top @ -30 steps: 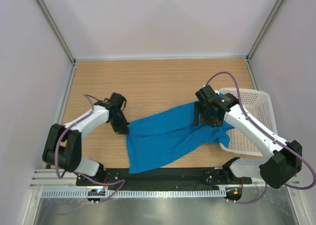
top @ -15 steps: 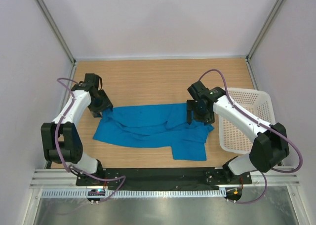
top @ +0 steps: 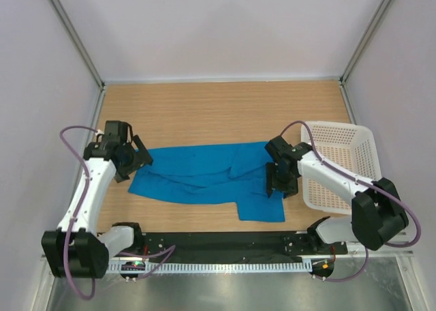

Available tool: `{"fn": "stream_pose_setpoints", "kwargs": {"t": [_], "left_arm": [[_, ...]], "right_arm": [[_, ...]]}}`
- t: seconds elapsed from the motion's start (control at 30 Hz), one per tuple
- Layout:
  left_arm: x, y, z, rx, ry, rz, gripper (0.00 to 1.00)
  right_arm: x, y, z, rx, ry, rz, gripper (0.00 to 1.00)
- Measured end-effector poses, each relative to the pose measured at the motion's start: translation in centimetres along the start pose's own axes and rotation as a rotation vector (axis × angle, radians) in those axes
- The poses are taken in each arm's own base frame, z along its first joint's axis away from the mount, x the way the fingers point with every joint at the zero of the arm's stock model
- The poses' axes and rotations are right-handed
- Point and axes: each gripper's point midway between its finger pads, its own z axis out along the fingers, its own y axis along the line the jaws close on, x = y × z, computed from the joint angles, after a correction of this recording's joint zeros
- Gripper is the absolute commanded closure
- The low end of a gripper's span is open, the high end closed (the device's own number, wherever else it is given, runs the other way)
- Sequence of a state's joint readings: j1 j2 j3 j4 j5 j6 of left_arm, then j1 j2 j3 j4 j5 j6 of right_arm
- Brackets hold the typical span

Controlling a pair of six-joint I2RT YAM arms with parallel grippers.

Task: Fold and stack the t-shirts
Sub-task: Move the tshirt to the center of the board, then flatten the tshirt out

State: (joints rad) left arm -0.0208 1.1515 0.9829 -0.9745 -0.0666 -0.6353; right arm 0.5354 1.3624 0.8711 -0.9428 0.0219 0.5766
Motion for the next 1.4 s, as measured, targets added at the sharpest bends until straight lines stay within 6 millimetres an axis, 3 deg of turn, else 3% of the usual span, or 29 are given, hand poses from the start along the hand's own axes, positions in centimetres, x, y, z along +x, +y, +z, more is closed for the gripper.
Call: {"fn": "stream_pose_setpoints", "kwargs": {"t": [0.13, 0.3, 0.43, 0.7, 0.83, 1.03, 1.23, 1.3, 1.4], "left_arm": [[0.9, 1.0, -1.4, -0.012, -0.011, -0.029, 0.13], [1.6, 1.1, -0.5, -0.048, 0.046, -0.07, 0.14], [2.1, 0.9, 0.6, -0.075, 0.101, -0.137, 0.2], [2.6, 1.5, 2.9, -0.13, 0.186, -0.274, 0.22], [2.5, 1.7, 3.5, -0.145, 0.201, -0.318, 0.21], [3.7, 2.7, 3.9, -0.187, 0.216, -0.393, 0.23], [6.5, 5.9, 4.7, -0.29, 0.255, -0.511, 0.24], [6.5, 6.5, 4.9, -0.311, 0.249, -0.535, 0.26], [6.0, 7.1, 5.3, -0.323, 0.245, -0.575, 0.3]], "right_arm": [[2.0, -0.7, 1.1, -0.015, 0.022, 0.037, 0.43], [0.3, 0.7, 3.0, -0.032, 0.008, 0.054, 0.44], [-2.6, 1.9, 4.8, 0.014, 0.009, 0.039, 0.44], [-10.8, 5.7, 5.7, 0.002, -0.068, 0.014, 0.44], [-13.4, 6.4, 5.4, -0.006, -0.111, 0.011, 0.38], [-12.0, 4.6, 2.8, 0.027, -0.127, -0.017, 0.36], [-9.1, 2.7, -1.9, -0.027, -0.207, -0.018, 0.36], [-8.4, 2.4, -2.1, -0.04, -0.213, -0.017, 0.36], [-6.7, 1.5, -0.8, -0.028, -0.165, -0.011, 0.36]]}}
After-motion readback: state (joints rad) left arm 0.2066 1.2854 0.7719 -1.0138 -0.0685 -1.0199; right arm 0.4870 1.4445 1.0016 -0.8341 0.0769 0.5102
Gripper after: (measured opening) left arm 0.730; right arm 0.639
